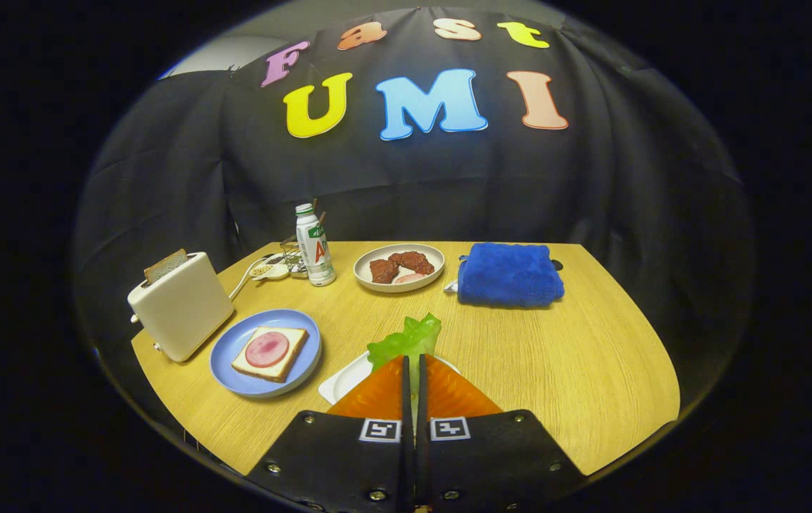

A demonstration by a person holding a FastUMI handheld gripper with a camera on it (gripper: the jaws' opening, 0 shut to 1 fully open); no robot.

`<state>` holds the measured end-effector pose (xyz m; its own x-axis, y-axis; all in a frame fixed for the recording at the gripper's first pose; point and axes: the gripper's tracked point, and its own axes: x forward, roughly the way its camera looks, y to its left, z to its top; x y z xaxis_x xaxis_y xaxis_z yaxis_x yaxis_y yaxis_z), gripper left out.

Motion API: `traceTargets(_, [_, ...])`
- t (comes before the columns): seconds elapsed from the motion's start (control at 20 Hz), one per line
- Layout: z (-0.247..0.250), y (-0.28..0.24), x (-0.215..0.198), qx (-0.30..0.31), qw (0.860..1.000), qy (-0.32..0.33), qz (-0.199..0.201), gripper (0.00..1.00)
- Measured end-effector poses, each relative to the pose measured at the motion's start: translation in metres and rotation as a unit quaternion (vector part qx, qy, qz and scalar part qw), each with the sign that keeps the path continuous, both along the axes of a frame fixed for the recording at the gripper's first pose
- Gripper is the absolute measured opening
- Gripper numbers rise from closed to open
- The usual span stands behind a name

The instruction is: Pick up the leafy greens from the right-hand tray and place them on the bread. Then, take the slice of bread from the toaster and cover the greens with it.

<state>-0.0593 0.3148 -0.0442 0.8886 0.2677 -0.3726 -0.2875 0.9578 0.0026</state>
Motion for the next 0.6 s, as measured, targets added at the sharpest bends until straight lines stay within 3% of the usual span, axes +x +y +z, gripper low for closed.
traceTargets(0.35, [0.042, 0.027, -0.001, -0.015, 0.999, -0.039, -0.020, 0.01])
traceTargets(0.6, [0.043, 0.051, 0.004, 0.002, 0.999, -0.038, -0.030, 0.01])
